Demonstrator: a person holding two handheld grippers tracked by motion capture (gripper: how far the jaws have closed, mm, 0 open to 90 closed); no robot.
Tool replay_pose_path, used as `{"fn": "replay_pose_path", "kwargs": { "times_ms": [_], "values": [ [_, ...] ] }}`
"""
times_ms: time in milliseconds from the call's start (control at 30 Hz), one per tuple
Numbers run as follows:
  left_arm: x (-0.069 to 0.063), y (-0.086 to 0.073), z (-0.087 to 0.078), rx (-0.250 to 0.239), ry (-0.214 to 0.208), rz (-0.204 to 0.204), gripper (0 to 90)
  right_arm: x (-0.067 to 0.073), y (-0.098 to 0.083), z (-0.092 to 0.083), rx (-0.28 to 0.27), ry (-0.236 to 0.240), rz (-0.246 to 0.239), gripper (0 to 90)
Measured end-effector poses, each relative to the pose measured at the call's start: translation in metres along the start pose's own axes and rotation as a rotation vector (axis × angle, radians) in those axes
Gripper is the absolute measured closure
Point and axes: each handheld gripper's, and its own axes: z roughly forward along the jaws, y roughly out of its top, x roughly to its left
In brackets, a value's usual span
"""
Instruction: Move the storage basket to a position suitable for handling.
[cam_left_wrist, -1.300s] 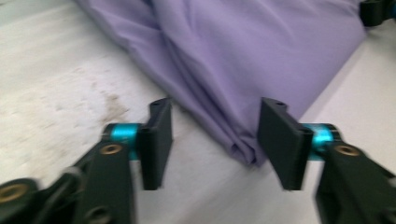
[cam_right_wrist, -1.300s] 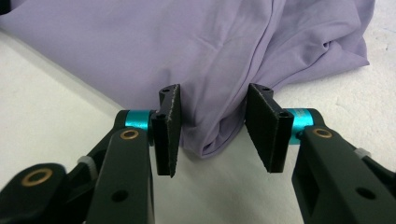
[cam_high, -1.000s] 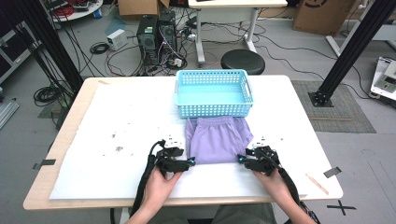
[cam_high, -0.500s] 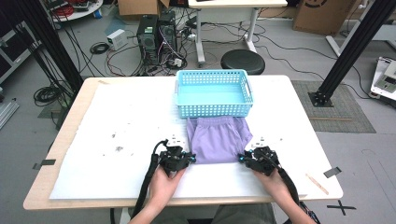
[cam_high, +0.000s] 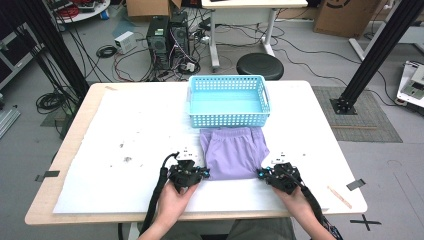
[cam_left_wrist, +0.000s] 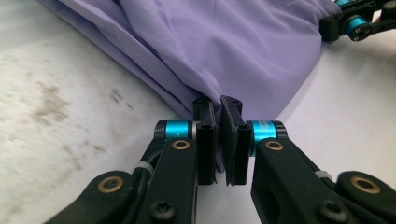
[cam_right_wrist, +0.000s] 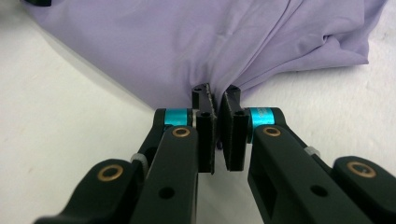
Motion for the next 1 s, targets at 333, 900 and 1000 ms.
{"fn": "replay_pose_path", "kwargs": {
  "times_ms": [333, 900, 1000],
  "values": [
    [-0.013, -0.013, -0.011, 0.013, -0.034, 0.017, 84.7, 0.019, -0.018, -0.016, -0.013, 0.011, -0.019, 86.2],
    [-0.031, -0.035, -0.029, 0.034, -0.075, 0.040, 84.6, 0.049, -0.044, -0.036, -0.005, 0.044, -0.064, 86.2],
    [-0.034, -0.039, -0.032, 0.036, -0.079, 0.045, 84.5, 0.053, -0.049, -0.040, -0.002, 0.053, -0.073, 86.2]
  ]
}}
